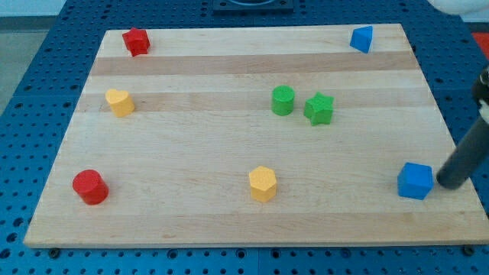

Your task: Push the blue cube below the green star

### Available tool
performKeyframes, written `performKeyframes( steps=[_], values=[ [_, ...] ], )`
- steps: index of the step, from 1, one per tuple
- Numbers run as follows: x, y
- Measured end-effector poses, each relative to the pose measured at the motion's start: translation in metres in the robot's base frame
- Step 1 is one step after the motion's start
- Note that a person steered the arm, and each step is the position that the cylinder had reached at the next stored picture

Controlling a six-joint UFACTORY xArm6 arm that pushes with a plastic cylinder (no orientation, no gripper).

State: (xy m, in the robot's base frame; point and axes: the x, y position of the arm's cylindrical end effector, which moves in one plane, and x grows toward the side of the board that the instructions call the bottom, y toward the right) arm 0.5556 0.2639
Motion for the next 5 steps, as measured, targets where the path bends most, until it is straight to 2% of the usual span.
performKeyframes(
  steps=[1,5],
  values=[
    [0.011,-0.011],
    [-0.015,-0.097]
  ],
)
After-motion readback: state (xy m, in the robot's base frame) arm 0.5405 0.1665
